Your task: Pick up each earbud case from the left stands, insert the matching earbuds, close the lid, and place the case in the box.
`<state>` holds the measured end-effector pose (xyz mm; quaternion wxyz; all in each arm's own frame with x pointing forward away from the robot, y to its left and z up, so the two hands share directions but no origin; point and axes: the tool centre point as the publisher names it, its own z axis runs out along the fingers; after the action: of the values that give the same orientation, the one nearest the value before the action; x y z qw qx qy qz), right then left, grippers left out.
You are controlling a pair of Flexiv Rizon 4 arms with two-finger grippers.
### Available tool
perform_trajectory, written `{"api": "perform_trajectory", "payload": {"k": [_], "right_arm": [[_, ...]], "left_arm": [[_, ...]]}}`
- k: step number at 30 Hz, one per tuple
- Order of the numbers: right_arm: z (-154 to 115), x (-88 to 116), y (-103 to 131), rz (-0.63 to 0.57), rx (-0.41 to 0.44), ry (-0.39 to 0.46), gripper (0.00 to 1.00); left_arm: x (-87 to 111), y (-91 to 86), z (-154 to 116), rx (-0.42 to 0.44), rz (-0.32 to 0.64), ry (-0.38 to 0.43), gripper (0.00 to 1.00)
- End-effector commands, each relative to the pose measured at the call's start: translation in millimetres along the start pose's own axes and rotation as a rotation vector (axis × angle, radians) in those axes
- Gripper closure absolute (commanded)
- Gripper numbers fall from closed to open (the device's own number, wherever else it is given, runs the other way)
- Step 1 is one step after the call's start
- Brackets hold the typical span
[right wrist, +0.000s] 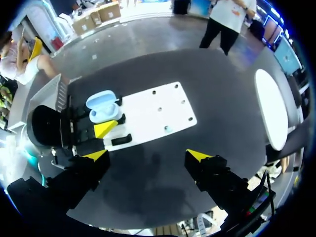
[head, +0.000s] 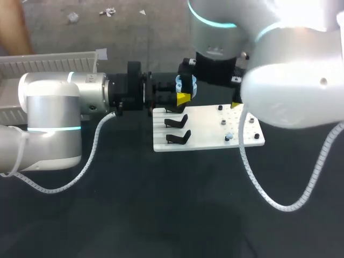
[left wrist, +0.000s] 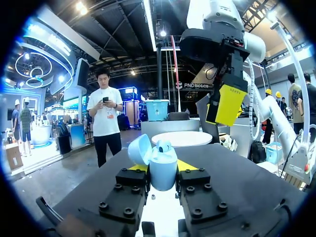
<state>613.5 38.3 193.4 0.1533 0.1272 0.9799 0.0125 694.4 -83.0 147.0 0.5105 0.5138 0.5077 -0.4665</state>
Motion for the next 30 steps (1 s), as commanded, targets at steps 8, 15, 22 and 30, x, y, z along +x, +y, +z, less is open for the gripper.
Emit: {"api": "perform_trajectory", "payload": {"k": [8,15,22,30], "right_arm": [[39.9,14.6,-30.6,0.117,-0.148,-0.081,0.0],[76.2,22.9,-42.9,0.159,-0.17,-0.035,0.0],[105.6,28.2,-49.7,0.159,-0.204,0.039,0.0],[127.2,24.0,-51.1,0.151,-0.211,0.034,0.0]], "left_arm": [[0.7,-1.6,0.1,-0.007,0.004,-0.005,1.0],[0.7,-1.6,0.1,-0.007,0.004,-0.005,1.0],[0.7,-1.6,0.1,-0.007,0.004,-0.005,1.0],[0.7,-1.6,0.1,-0.007,0.004,-0.005,1.0]]}}
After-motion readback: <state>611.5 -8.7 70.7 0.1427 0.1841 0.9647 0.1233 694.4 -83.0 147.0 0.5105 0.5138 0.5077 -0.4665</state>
